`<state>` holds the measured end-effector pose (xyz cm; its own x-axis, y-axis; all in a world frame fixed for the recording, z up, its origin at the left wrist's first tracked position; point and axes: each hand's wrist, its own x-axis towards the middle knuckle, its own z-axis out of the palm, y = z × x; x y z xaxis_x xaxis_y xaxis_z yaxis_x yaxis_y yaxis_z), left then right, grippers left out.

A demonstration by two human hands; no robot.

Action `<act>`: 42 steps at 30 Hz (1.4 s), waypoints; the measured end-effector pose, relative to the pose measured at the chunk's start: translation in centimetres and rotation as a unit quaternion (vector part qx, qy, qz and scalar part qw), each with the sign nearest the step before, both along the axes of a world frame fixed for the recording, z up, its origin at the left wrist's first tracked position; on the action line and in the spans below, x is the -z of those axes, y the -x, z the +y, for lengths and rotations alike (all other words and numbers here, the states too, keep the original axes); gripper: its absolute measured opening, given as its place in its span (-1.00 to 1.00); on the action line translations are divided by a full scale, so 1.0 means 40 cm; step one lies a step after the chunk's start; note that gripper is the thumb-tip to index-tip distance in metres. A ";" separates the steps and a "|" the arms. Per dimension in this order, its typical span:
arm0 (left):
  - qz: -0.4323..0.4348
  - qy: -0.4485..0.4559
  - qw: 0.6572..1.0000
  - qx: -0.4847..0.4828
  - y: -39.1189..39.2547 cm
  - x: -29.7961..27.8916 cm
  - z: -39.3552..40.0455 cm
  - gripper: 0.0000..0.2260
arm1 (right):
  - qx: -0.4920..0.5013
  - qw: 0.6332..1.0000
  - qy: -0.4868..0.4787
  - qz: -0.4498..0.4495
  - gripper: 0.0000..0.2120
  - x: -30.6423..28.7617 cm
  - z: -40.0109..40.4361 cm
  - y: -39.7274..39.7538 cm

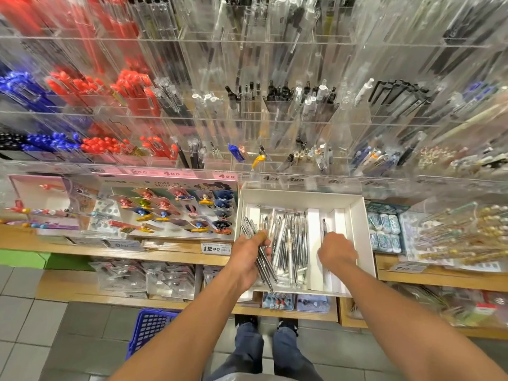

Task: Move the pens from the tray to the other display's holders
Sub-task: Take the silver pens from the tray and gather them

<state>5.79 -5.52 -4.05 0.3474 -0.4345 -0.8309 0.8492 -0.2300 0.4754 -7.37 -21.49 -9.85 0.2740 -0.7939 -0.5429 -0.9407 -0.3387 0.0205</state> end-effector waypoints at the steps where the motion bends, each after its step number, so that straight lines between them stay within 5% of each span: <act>1: 0.001 -0.001 1.000 0.000 0.000 0.002 -0.001 -0.75 | 0.016 1.000 0.004 -0.011 -0.88 -0.004 0.002 0.004; 9: 0.006 0.009 1.000 -0.006 0.016 -0.005 -0.019 -0.63 | -0.024 0.962 -0.069 -0.264 -0.83 -0.118 0.068 -0.010; 14: -0.003 0.045 0.998 0.044 0.036 -0.016 -0.033 -0.08 | -0.073 0.914 -0.169 -0.361 -0.85 -0.168 0.160 -0.035; 17: 0.005 0.027 0.999 0.038 0.038 -0.022 -0.035 -0.18 | -0.050 0.901 -0.186 -0.388 -0.86 -0.163 0.159 -0.033; 20: 0.015 0.018 1.000 0.017 0.027 -0.027 -0.026 -0.54 | 0.048 0.926 -0.141 -0.347 -0.79 -0.112 0.105 -0.013; 24: 0.008 -0.007 1.000 0.009 0.011 -0.027 -0.011 -0.59 | 0.123 0.975 -0.053 -0.175 -0.78 -0.017 0.019 0.022; 31: -0.008 -0.036 0.999 0.009 0.005 -0.006 0.010 -0.60 | 0.198 0.967 -0.079 -0.137 -0.83 0.057 0.004 -0.041; 42: -0.011 -0.038 0.999 -0.001 0.008 0.001 0.010 -0.62 | 0.315 0.932 -0.099 -0.148 -0.59 0.052 0.001 -0.070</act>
